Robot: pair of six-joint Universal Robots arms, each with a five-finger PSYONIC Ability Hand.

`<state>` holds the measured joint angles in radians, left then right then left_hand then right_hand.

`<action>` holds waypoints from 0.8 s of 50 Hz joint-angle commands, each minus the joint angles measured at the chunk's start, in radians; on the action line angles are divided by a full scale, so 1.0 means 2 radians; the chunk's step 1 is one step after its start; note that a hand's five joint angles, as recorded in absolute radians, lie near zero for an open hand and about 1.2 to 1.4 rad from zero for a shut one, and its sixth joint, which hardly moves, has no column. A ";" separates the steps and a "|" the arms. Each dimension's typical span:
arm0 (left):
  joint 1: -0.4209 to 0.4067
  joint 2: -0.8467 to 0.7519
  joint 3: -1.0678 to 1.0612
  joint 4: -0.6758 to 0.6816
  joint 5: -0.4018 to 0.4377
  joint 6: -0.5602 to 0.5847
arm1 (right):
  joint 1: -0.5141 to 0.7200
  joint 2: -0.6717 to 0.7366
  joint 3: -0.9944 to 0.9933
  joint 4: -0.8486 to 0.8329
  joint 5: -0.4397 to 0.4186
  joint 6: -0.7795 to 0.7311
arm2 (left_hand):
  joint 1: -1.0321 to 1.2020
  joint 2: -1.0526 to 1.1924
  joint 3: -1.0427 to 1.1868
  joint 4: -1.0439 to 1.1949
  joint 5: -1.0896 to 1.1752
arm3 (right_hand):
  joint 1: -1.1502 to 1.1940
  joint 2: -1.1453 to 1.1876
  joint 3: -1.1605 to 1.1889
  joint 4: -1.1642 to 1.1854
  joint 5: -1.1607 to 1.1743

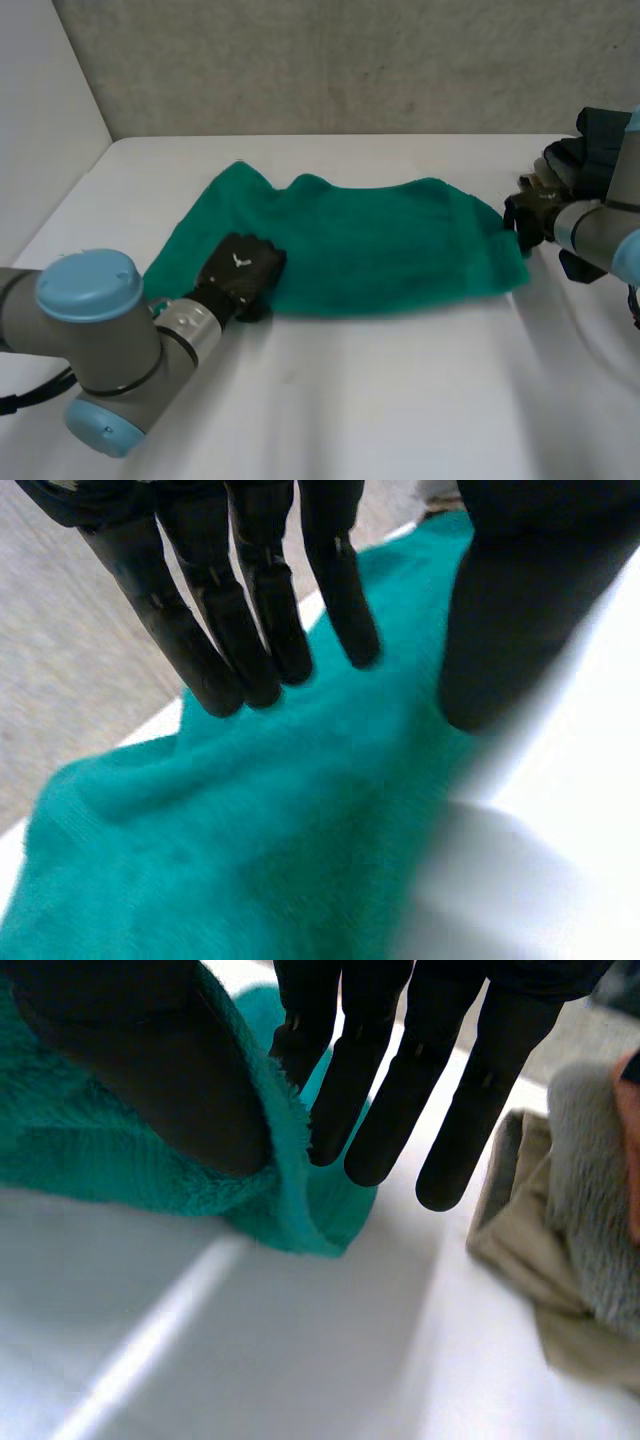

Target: Fold the laundry.

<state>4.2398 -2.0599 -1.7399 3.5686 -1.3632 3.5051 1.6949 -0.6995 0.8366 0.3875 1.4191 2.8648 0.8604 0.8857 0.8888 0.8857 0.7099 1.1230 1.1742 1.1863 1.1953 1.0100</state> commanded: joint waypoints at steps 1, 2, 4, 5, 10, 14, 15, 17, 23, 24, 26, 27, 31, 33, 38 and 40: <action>0.012 0.005 0.016 -0.043 -0.008 0.004 | 0.000 -0.017 0.049 -0.020 0.001 -0.004 | -0.257 -0.270 -0.272 -0.270 -0.269 | 0.137 0.111 0.105 0.100 0.106; 0.017 0.010 0.014 -0.047 -0.008 0.005 | 0.000 -0.021 0.055 -0.026 0.001 -0.004 | -0.259 -0.272 -0.273 -0.272 -0.271 | 0.137 0.111 0.105 0.100 0.106; 0.038 0.024 0.008 -0.055 -0.006 0.005 | -0.001 -0.029 0.073 -0.048 -0.001 -0.005 | -0.273 -0.286 -0.288 -0.286 -0.285 | 0.137 0.111 0.105 0.100 0.106; 0.048 0.029 0.005 -0.059 -0.003 0.006 | -0.001 -0.031 0.079 -0.058 -0.002 -0.006 | -0.284 -0.296 -0.298 -0.296 -0.296 | 0.137 0.111 0.105 0.100 0.106; 0.113 0.046 -0.008 -0.067 0.031 0.027 | -0.004 -0.043 0.109 -0.098 -0.005 -0.011 | -0.281 -0.294 -0.295 -0.294 -0.293 | 0.137 0.111 0.105 0.100 0.106; 0.169 0.043 -0.008 -0.078 0.076 0.067 | -0.002 -0.044 0.118 -0.109 -0.008 -0.020 | -0.231 -0.244 -0.245 -0.244 -0.243 | 0.137 0.111 0.105 0.100 0.106; 0.185 0.038 -0.004 -0.083 0.090 0.081 | -0.001 -0.045 0.119 -0.109 -0.009 -0.023 | -0.219 -0.232 -0.234 -0.232 -0.231 | 0.137 0.111 0.105 0.100 0.106; 0.199 0.033 0.001 -0.093 0.106 0.096 | -0.001 -0.045 0.119 -0.109 -0.008 -0.026 | -0.212 -0.225 -0.226 -0.225 -0.224 | 0.137 0.111 0.105 0.100 0.106; 0.229 0.008 0.016 -0.146 0.136 0.136 | 0.004 -0.044 0.125 -0.107 -0.008 -0.034 | -0.193 -0.206 -0.207 -0.206 -0.205 | 0.137 0.111 0.105 0.100 0.106; 0.230 0.005 0.018 -0.150 0.136 0.139 | 0.004 -0.045 0.125 -0.107 -0.008 -0.034 | -0.193 -0.206 -0.207 -0.206 -0.205 | 0.137 0.111 0.105 0.100 0.106; 0.234 -0.008 0.027 -0.153 0.132 0.142 | 0.005 -0.045 0.129 -0.107 -0.009 -0.036 | -0.190 -0.203 -0.204 -0.203 -0.202 | 0.137 0.111 0.105 0.100 0.106; 0.234 -0.010 0.029 -0.152 0.132 0.142 | 0.005 -0.045 0.129 -0.107 -0.009 -0.037 | -0.183 -0.195 -0.197 -0.195 -0.195 | 0.137 0.111 0.105 0.100 0.106; 0.235 -0.027 0.038 -0.148 0.129 0.146 | 0.005 -0.045 0.132 -0.107 -0.009 -0.037 | -0.168 -0.181 -0.182 -0.181 -0.180 | 0.137 0.111 0.105 0.100 0.106; 0.235 -0.032 0.042 -0.145 0.128 0.147 | 0.006 -0.045 0.133 -0.107 -0.009 -0.038 | -0.165 -0.178 -0.179 -0.178 -0.177 | 0.137 0.111 0.105 0.100 0.106; 0.234 -0.047 0.052 -0.125 0.124 0.147 | 0.007 -0.046 0.137 -0.107 -0.009 -0.040 | -0.137 -0.150 -0.151 -0.150 -0.149 | 0.137 0.111 0.105 0.100 0.106; 0.233 -0.051 0.054 -0.118 0.124 0.146 | 0.007 -0.046 0.137 -0.107 -0.009 -0.040 | -0.128 -0.141 -0.142 -0.141 -0.140 | 0.137 0.111 0.105 0.100 0.106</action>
<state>4.7107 -2.1381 -1.6474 3.2925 -1.1099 3.8010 1.7077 -0.7910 1.1060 0.1736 1.4009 2.7872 0.4965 0.4937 0.4952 0.4990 0.3254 1.1230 1.1742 1.1863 1.1953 1.0153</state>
